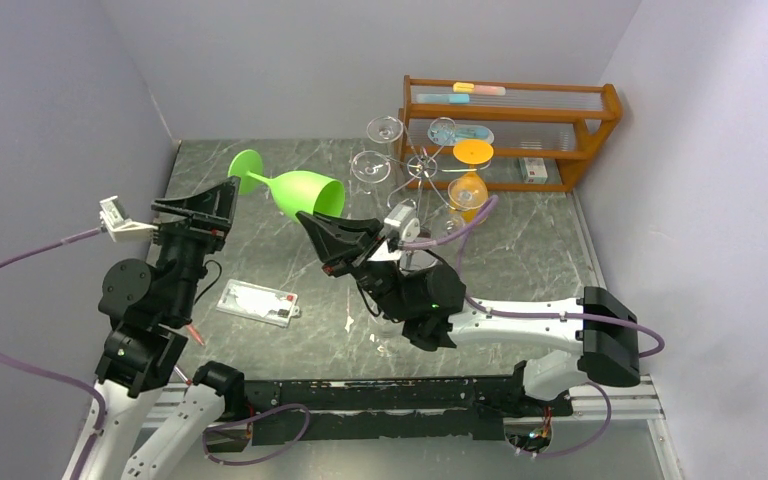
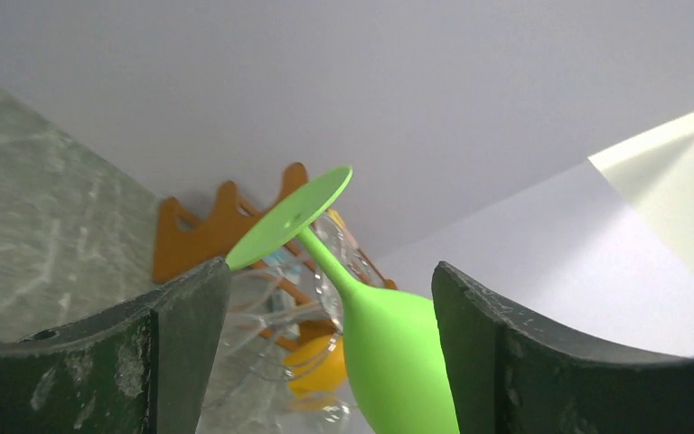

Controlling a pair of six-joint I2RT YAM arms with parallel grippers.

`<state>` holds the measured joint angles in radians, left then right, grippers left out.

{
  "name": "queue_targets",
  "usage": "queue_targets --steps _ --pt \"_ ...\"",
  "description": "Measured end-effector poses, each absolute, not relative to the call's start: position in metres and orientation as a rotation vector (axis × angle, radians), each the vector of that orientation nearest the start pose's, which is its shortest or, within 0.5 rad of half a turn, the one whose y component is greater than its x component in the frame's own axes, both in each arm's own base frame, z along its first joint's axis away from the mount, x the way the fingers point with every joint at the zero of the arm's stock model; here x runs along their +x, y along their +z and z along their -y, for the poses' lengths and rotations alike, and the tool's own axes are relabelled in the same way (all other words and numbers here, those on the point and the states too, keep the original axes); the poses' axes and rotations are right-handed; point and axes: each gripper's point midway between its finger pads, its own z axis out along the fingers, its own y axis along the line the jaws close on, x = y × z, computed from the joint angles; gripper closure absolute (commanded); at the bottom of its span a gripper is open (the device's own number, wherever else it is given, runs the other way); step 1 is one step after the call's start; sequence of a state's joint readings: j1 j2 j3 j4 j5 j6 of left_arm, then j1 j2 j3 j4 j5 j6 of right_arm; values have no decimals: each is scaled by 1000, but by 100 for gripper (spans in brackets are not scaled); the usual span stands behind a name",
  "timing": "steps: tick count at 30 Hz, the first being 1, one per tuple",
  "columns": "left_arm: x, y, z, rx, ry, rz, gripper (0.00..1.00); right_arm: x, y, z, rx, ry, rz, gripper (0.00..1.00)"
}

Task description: Place the wine glass upside down on the wine glass rack

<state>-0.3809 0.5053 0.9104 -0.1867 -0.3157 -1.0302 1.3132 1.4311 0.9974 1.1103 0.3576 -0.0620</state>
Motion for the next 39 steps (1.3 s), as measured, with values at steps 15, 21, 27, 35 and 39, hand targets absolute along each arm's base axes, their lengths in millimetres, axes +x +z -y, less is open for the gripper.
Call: queue_targets --steps 15,21,27,35,39 --pt "235 450 111 -717 -1314 -1211 38 156 466 -409 -294 1127 -817 100" --pt "228 462 108 -739 -1400 -1122 60 149 465 -412 -321 1149 -784 100" --pt "233 466 111 -730 -1412 -1110 78 143 470 -410 -336 1169 -744 100" --pt "228 494 115 -580 -1378 -1054 95 144 457 -416 -353 1194 -800 45" --pt "235 498 123 -433 -1255 -1085 95 148 447 -414 -391 1170 -870 24"
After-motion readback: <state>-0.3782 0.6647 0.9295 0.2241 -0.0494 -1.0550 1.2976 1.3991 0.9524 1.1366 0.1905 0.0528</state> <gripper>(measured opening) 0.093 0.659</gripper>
